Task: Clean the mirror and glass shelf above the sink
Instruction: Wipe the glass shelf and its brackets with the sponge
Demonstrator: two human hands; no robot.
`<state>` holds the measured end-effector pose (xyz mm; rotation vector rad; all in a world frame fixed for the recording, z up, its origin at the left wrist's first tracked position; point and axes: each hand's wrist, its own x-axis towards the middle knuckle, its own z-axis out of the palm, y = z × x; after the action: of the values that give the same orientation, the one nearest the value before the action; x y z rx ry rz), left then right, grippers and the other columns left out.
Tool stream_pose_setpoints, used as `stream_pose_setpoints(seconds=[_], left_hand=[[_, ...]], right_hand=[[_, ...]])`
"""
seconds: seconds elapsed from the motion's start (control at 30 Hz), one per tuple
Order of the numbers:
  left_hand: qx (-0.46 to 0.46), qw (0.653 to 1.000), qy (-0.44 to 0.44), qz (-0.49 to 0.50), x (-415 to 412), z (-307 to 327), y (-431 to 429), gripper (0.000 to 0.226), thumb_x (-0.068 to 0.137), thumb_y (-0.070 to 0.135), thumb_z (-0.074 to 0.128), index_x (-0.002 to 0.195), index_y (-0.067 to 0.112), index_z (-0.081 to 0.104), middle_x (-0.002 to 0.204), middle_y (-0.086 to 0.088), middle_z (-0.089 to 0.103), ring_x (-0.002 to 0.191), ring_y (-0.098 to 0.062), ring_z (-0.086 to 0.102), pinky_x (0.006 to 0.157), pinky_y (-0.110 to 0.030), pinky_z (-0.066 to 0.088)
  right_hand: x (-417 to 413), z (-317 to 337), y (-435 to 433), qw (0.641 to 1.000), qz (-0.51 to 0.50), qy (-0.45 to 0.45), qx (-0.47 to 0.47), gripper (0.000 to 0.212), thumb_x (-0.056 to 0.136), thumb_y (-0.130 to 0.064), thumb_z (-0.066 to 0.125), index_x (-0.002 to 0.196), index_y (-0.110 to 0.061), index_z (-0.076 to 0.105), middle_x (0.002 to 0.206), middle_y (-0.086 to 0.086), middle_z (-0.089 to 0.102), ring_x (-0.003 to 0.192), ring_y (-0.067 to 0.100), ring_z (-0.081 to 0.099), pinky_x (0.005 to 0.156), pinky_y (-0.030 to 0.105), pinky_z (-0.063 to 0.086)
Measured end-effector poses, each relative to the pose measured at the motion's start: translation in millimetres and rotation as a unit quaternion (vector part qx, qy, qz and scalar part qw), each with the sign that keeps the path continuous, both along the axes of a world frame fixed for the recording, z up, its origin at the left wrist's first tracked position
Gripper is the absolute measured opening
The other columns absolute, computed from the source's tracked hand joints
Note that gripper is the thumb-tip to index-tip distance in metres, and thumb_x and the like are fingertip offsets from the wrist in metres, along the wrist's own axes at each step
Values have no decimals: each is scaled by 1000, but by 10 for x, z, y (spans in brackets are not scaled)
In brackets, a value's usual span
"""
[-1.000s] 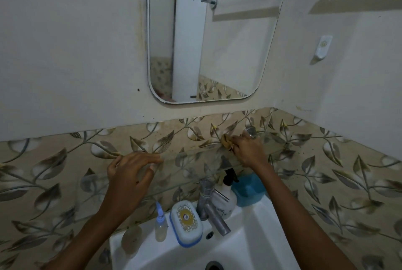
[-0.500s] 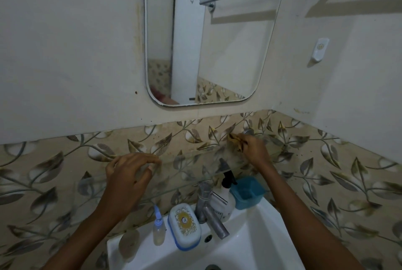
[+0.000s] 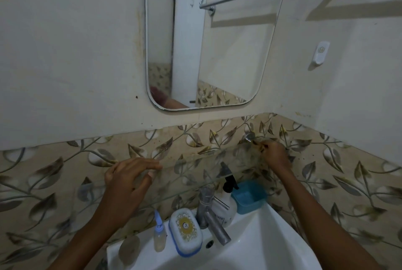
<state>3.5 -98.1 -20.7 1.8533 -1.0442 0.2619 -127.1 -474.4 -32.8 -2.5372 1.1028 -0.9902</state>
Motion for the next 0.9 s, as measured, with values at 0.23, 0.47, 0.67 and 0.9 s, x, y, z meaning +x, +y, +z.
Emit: stream_pose_setpoints(seconds=[0.23,0.47,0.67,0.9], left_hand=[[12,1000,-7,-10,41,54,-147,28,79,40,41,89,35,66,100,13,67,110,-19,55,100,-60,33],[8,1000,-9,-26,15,26,-161,28,79,41,42,89,34,67,102,14,68,106,-15,58,98,-60,34],[1,999,-1,-36,-32,8,-136,37,77,47,38,89,32,69,103,12,69,107,-14,59,98,-58,35],[-5,999,5,-52,-49,11,-99,38,77,46,39,88,29,71,102,9,70,106,-16,60,98,-58,37]], right_hand=[[167,356,-510,994,-24,106,1,32,89,-7,46,114,-6,66,108,28,66,101,41,60,85,43,50],[194,189,-601,961,-30,272,28,35,94,-17,38,121,-5,56,127,22,56,117,36,50,98,43,43],[221,149,-482,970,-52,235,13,36,95,-22,34,123,-12,54,127,19,57,112,37,54,90,43,45],[231,90,-245,983,-64,159,59,34,95,-25,36,121,-12,56,121,24,59,111,39,54,90,42,45]])
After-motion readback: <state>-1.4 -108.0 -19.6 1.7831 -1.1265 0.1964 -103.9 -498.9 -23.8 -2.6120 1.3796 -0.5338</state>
